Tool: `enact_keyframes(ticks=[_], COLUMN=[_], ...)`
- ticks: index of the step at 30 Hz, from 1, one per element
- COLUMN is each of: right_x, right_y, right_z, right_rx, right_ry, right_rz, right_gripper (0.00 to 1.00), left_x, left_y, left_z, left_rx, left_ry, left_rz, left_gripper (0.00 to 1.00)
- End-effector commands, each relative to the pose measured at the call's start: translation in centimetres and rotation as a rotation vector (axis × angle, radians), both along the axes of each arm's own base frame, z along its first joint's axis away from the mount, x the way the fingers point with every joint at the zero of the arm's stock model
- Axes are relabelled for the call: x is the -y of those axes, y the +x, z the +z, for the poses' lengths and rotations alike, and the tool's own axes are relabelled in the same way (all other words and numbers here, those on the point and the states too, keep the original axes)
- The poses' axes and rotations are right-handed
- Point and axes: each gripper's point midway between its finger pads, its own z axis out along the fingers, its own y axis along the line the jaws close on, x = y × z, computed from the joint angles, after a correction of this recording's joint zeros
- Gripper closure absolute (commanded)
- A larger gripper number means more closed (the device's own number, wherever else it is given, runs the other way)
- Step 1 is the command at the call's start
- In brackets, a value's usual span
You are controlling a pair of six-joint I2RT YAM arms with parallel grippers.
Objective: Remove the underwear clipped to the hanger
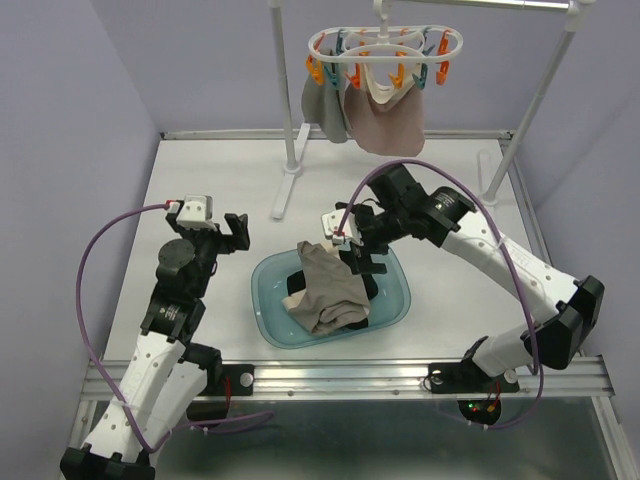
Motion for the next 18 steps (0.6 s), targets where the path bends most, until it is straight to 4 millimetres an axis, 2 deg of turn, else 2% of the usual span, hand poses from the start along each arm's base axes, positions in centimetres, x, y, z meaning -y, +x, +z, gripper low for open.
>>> enact_keyframes(ticks=[1, 6, 9, 10, 12, 13, 14, 16, 17, 18], right_x=[2.2, 5.5, 8.0, 9.3, 11.0, 10.9, 12.0, 12.7, 13.8, 14.0], right_y=[1.4, 4.3, 5.8, 6.6, 7.0, 7.0, 7.5, 8.4, 8.3, 9.4], right_z=[1.7, 4.0, 4.0, 3.7, 2.5, 1.8, 1.7, 1.5, 0.1, 0.6], right_rx=[0.133, 0.146, 0.107, 0.091, -0.001, -0.010, -0.043, -0.056, -0.112, -0.081], right_ry=[-0.024, 0.035, 0.075, 0.085, 0.122, 0.123, 0.151, 0.213, 0.234, 0.283], right_rz=[-0.038, -0.198, -0.334, -0.395, -0.515, -0.511, -0.590, -0.658, -0.740, -0.772], right_gripper=[0.00, 0.00, 0.00, 0.00, 0.00, 0.00, 0.00, 0.00, 0.00, 0.00], left_x=[0.0, 0.3, 1.1, 1.3, 2.7, 3.1, 3.6, 4.8, 5.2, 5.5], left_y=[-0.2, -0.2, -0.3, -0.2, -0.3, -0.2, -0.1, 0.3, 0.4, 0.7], left_z=[2.0, 2.0, 2.0, 2.2, 2.4, 2.5, 2.7, 3.3, 3.5, 4.1], left_rx=[0.073, 0.073, 0.071, 0.072, 0.073, 0.074, 0.072, 0.070, 0.064, 0.073], left_ry=[-0.009, -0.010, -0.013, -0.023, -0.040, -0.040, -0.060, -0.079, -0.104, -0.117], left_rz=[-0.009, -0.026, -0.070, -0.073, -0.151, -0.173, -0.193, -0.245, -0.261, -0.272], left_gripper=[0.01, 0.01, 0.01, 0.01, 0.01, 0.01, 0.01, 0.01, 0.01, 0.01])
